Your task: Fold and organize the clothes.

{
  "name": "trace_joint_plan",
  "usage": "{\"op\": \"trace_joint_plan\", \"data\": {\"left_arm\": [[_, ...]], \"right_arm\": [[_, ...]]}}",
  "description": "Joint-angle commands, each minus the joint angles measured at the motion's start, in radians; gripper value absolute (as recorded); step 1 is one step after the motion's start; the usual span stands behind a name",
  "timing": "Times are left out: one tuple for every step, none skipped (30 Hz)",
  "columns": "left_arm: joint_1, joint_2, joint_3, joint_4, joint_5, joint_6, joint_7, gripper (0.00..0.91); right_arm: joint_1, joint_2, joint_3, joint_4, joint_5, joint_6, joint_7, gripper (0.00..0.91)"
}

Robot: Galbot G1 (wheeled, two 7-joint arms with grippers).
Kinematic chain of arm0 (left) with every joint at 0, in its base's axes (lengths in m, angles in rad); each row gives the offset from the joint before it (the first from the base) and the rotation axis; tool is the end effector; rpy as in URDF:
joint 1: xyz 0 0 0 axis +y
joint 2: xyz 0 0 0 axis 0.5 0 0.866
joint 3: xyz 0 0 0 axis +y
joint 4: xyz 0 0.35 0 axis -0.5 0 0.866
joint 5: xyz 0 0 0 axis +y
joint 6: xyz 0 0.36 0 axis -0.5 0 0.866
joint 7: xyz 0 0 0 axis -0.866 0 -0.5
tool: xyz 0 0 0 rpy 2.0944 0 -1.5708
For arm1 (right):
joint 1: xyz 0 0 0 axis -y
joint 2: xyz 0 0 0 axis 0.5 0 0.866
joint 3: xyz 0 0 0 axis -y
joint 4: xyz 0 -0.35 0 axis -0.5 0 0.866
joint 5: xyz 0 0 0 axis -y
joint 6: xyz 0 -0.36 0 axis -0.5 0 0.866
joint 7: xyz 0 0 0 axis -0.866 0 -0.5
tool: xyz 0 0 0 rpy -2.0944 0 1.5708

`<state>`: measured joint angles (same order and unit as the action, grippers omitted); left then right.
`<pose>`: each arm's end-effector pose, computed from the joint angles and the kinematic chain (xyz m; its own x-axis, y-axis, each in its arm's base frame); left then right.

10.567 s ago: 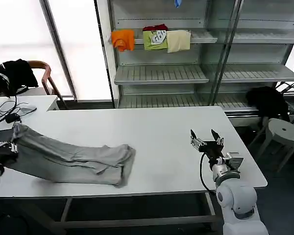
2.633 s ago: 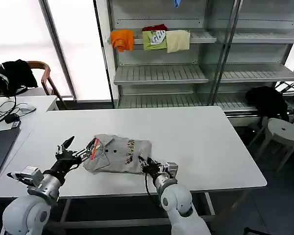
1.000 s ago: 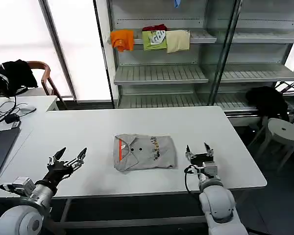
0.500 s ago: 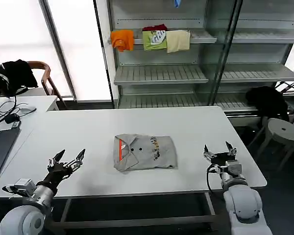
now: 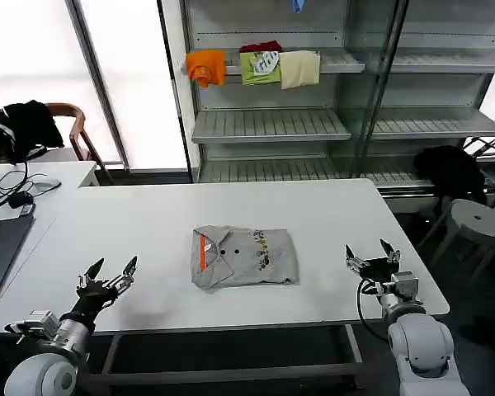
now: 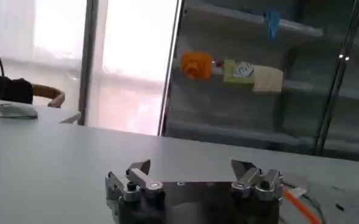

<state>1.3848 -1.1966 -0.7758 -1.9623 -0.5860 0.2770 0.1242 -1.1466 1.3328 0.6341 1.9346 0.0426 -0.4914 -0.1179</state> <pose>0.2485 0.1550 -0.2648 -0.9868 0.0893 0.1347 0.0658 0.9834 -0.1693 0.3122 -0.0884 -0.2391 -0.9750 0.0012 0.2224 -0.0397 0.9830 -0.1794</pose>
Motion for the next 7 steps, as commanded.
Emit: {"op": "trace_joint_plan", "data": {"left_arm": [[0.0,0.001,0.001,0.032,-0.003,-0.046,0.0,0.907],[0.0,0.001,0.001,0.033,-0.002,-0.048,0.0,0.907],[0.0,0.003,0.002,0.034,0.004,-0.053,0.002,0.907],[0.0,0.005,0.004,0.035,0.012,-0.057,0.002,0.907],[0.0,0.007,0.006,0.036,0.019,-0.066,0.002,0.907],[-0.001,0.009,0.007,0.038,0.023,-0.072,0.001,0.907],[-0.001,0.01,0.007,0.038,0.024,-0.072,0.0,0.907]], "right_arm": [[-0.005,-0.011,0.014,0.003,0.025,0.017,-0.026,0.907],[-0.005,-0.011,0.013,0.003,0.025,0.017,-0.025,0.907],[-0.006,-0.011,0.008,0.003,0.027,0.019,-0.017,0.907],[-0.006,-0.009,0.005,0.003,0.03,0.02,-0.011,0.907],[-0.007,-0.007,0.002,0.004,0.037,0.02,-0.004,0.907],[-0.009,-0.006,-0.002,0.005,0.043,0.018,-0.001,0.907],[-0.01,-0.005,-0.004,0.007,0.044,0.018,-0.001,0.907]]}}
